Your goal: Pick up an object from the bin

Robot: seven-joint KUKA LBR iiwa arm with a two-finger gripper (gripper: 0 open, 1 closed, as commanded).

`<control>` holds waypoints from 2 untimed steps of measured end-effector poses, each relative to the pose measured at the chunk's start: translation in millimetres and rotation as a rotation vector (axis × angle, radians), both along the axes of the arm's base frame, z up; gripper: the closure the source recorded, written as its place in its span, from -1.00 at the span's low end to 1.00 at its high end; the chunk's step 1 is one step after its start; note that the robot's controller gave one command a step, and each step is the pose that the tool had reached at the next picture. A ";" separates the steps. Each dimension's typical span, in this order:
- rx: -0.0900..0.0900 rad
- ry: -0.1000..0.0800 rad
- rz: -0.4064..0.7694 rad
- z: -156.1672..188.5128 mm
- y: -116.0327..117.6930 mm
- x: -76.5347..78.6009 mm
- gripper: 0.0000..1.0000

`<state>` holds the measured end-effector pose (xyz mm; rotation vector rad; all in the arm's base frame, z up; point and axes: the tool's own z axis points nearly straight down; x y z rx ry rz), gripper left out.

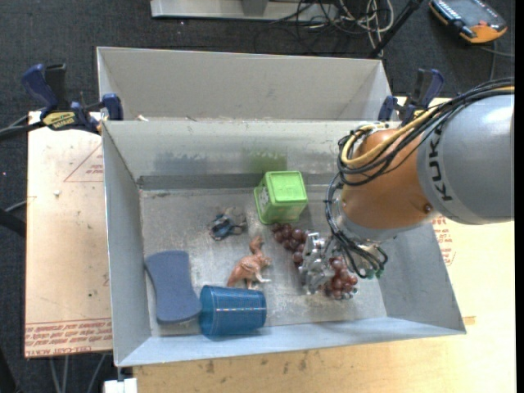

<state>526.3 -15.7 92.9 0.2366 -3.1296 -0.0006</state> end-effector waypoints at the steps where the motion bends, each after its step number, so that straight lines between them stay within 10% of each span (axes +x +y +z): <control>1: -0.002 -0.008 0.390 8.4 -113.9 49.2 -1.00; 2: 0.001 -0.006 0.395 8.4 -108.7 48.5 -1.00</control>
Offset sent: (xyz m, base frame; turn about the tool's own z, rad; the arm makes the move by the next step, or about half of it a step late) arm 0.0000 0.0000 0.0000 0.0000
